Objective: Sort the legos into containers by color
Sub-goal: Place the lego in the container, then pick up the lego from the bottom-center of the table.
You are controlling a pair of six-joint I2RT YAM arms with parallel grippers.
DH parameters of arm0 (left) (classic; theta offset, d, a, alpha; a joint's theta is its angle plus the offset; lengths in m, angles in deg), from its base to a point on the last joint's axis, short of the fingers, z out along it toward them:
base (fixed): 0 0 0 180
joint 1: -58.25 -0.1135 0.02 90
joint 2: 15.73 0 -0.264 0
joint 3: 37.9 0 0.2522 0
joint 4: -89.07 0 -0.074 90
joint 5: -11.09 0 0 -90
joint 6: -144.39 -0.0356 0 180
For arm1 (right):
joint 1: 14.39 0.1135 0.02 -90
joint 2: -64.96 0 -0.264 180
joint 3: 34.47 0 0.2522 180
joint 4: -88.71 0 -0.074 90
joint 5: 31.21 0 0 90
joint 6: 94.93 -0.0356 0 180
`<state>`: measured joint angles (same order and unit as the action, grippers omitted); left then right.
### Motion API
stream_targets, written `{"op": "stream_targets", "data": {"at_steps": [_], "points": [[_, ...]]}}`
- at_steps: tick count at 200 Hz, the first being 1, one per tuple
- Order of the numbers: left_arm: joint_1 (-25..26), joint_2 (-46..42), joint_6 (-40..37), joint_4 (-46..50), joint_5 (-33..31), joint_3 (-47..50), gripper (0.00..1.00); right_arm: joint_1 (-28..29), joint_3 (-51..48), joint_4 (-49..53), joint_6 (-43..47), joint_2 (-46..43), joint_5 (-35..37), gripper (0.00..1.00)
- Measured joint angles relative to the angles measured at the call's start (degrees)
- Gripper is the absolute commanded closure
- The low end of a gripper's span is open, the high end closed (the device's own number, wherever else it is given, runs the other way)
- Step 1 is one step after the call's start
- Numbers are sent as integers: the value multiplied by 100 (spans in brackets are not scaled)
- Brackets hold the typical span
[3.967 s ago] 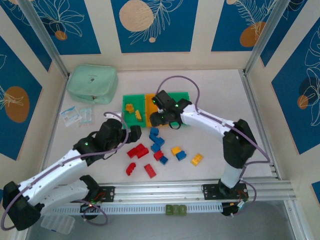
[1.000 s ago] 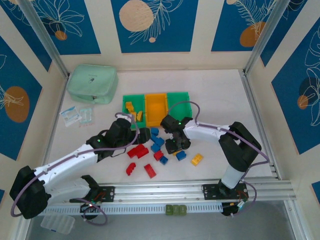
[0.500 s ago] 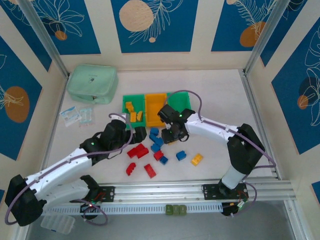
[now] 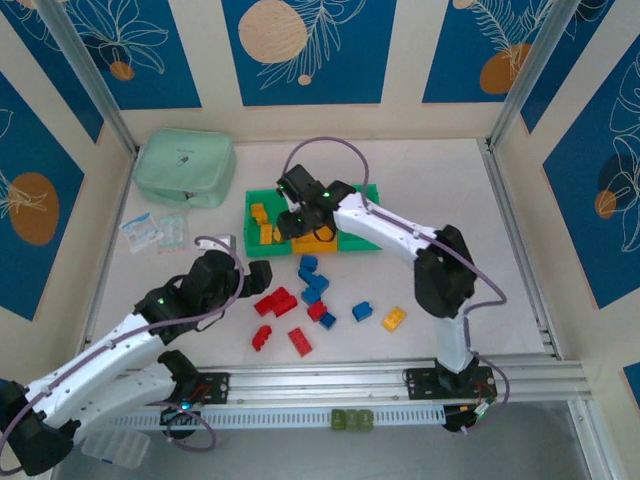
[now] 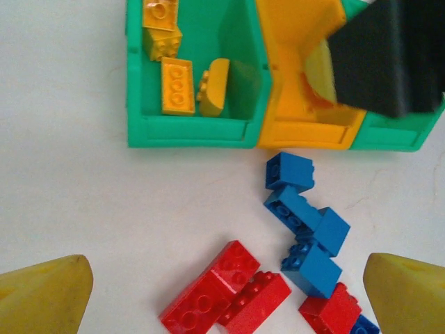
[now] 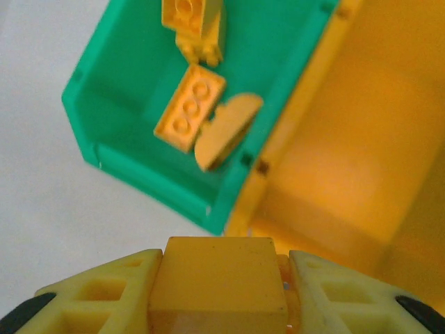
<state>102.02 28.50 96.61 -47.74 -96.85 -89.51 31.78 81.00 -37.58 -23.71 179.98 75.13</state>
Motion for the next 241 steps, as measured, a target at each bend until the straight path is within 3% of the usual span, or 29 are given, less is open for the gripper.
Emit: {"op": "stream_targets", "data": {"at_steps": [31,72,103,128,169,241], "points": [[0,-229,39,271,-179,39,1,-9,1204,-13,149,1021,87,56],[0,-286,37,321,-232,59,1,-101,3016,326,348,2286,234,31],[-2,-264,31,310,-229,59,1,-162,3300,612,474,2369,297,25],[-2,-131,-31,243,-184,59,1,-179,2323,468,476,1716,273,22],[-2,337,-184,-52,127,52,1,-170,101,310,164,-149,221,16],[96,1325,-490,-1078,986,-125,1,-350,-2675,857,-1252,-2645,487,11]]}}
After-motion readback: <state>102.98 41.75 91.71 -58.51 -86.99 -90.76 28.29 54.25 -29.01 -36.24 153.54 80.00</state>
